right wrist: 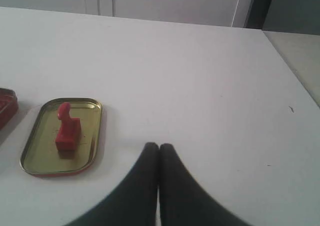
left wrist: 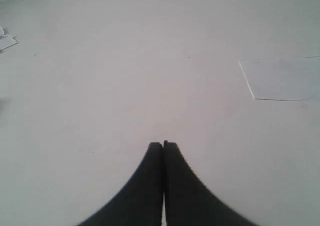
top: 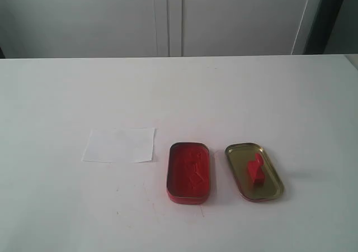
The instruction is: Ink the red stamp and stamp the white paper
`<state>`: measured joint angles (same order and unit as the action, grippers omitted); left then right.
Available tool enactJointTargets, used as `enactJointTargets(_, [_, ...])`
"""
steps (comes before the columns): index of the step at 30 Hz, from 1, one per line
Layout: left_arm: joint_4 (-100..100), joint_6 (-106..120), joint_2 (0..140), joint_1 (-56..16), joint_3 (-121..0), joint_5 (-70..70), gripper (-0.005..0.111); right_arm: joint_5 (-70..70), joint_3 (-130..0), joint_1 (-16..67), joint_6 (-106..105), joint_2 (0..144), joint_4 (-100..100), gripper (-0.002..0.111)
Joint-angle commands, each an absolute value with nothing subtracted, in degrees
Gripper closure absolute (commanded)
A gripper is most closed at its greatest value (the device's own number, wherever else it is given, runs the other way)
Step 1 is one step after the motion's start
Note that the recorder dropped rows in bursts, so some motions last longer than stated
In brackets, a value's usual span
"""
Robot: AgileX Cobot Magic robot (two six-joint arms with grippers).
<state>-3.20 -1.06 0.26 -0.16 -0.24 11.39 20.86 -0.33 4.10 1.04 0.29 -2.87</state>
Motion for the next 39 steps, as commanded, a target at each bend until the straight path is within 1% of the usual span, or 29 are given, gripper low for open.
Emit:
enactJointTargets(1, [-3.43,-1.09,0.00,-0.09,0.00,11.16,0.107,19.94,0.00,3.94,1.29,0.00,-2.93,0.108])
enactJointTargets(6, [-3.43,-1.09,0.00,-0.09,0.00,11.16,0.107,19.68,0.00,3.94,1.28,0.00,-2.93,0.108])
enactJointTargets(10, [-3.43,-1.09,0.00,-0.09,0.00,11.16,0.107,16.83,0.00,3.94,1.28,0.00,-2.93,0.108])
enactJointTargets(23, [-3.43,-1.09,0.00,-0.09,0.00,11.16,0.107,-7.67,0.00,3.94,2.37,0.00,-2.93,0.108])
enactJointTargets(39, [-3.43,-1.09,0.00,-0.09,0.00,11.16,0.107,-8.45,0.00,3.94,2.27,0.00,-2.93,0.108])
